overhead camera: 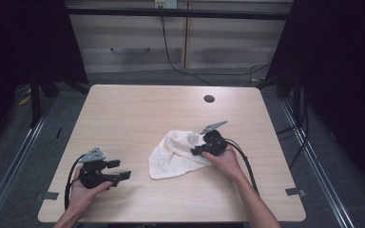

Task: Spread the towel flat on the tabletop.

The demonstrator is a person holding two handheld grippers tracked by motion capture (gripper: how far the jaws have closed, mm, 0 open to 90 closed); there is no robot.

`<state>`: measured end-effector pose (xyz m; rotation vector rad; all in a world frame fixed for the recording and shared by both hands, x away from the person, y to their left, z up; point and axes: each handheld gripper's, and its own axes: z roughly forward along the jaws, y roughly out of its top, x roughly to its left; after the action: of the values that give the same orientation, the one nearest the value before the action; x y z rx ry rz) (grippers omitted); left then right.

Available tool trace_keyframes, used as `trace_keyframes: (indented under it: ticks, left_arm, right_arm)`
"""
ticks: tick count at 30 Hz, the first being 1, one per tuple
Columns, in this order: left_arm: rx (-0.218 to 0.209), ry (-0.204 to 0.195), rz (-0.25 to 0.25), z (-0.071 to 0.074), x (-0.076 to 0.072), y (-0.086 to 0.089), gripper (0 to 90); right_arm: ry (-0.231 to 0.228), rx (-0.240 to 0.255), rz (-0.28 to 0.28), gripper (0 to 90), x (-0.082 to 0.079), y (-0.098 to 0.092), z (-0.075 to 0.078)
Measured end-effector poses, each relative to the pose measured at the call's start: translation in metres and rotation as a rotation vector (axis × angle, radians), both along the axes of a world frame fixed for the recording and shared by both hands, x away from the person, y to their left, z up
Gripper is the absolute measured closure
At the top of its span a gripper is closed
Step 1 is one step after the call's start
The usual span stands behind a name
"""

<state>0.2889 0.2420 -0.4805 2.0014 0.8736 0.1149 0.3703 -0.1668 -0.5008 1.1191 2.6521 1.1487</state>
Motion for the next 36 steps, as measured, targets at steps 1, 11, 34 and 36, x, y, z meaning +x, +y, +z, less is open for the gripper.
trace_keyframes:
  ticks: [1, 11, 34, 36]
  left_arm:
    - [0.005, 0.001, -0.003, 0.000, 0.000, 0.000, 28.5]
    - [0.006, 0.000, -0.002, -0.001, 0.000, -0.001, 28.5]
    - [-0.017, -0.033, -0.115, 0.011, -0.007, -0.027, 41.8]
    - [-0.022, -0.013, -0.136, 0.013, -0.006, -0.030, 40.6]
  right_arm:
    - [-0.001, -0.007, 0.007, 84.5, -0.003, 0.001, 0.000]
    - [-0.013, -0.020, 0.046, 84.6, -0.023, 0.012, 0.002]
    - [-0.088, 0.081, -0.065, 44.8, -0.056, -0.016, 0.032]
    - [-0.092, 0.092, -0.078, 43.6, -0.064, -0.025, 0.033]
